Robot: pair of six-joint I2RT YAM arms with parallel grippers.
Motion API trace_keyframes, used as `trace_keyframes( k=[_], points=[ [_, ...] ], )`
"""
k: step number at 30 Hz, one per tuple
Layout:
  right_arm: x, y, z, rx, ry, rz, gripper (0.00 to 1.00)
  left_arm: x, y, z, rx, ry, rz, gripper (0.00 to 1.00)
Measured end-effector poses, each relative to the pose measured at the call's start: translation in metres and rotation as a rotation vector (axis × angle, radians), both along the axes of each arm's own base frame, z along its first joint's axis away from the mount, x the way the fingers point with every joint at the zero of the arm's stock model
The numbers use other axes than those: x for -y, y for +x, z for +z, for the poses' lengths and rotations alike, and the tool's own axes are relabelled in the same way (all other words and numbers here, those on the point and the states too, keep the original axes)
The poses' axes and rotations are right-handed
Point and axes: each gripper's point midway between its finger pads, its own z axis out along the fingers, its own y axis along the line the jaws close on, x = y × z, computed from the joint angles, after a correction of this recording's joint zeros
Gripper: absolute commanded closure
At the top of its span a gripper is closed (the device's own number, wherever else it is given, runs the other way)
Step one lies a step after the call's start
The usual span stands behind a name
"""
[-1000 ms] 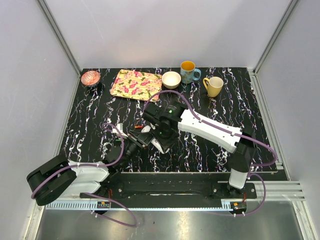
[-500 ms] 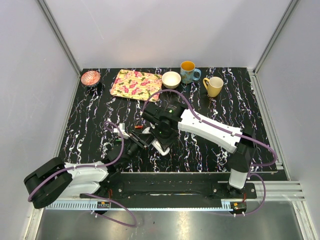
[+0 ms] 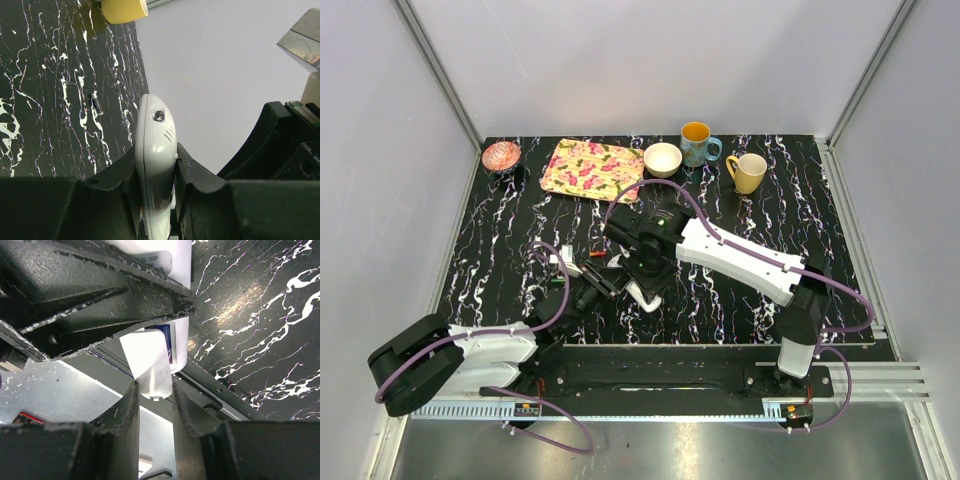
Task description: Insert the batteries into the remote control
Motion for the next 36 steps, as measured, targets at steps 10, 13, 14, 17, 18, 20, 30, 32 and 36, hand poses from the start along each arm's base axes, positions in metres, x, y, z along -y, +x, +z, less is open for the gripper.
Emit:
trace_keyframes(
  k=[10,13,14,17,18,20,30,32,36],
  points=[
    [0.0,0.0,0.0,0.001,-0.001,0.003,1.0,0.002,-0.004,-0.003,0.009,0.035,-0.013,1.0],
    [0.0,0.0,0.0,0.001,0.0,0.003,1.0,0.001,-0.005,-0.001,0.018,0.037,-0.015,1.0],
    [0.0,0.0,0.0,0.0,0.0,0.004,1.0,0.001,-0.005,0.0,0.022,0.037,-0.015,1.0],
    [0.0,-0.001,-0.001,-0.003,-0.002,0.004,1.0,0.0,-0.005,0.002,0.036,0.043,-0.01,1.0],
    [0.001,-0.001,-0.001,-0.005,-0.003,0.004,1.0,0.0,-0.005,0.003,0.039,0.044,-0.009,1.0],
    [0.001,-0.001,-0.002,-0.008,-0.005,0.004,1.0,0.0,-0.006,0.003,0.043,0.051,-0.009,1.0],
    [0.001,-0.003,-0.003,-0.015,-0.005,0.006,1.0,0.002,-0.008,-0.001,0.054,0.09,-0.016,1.0],
    [0.0,-0.003,-0.003,-0.02,-0.003,0.007,1.0,0.001,-0.008,0.002,0.061,0.088,-0.012,1.0],
    [-0.001,-0.005,-0.003,-0.029,0.002,0.009,1.0,-0.001,-0.007,0.007,0.077,0.082,-0.001,1.0]
  ],
)
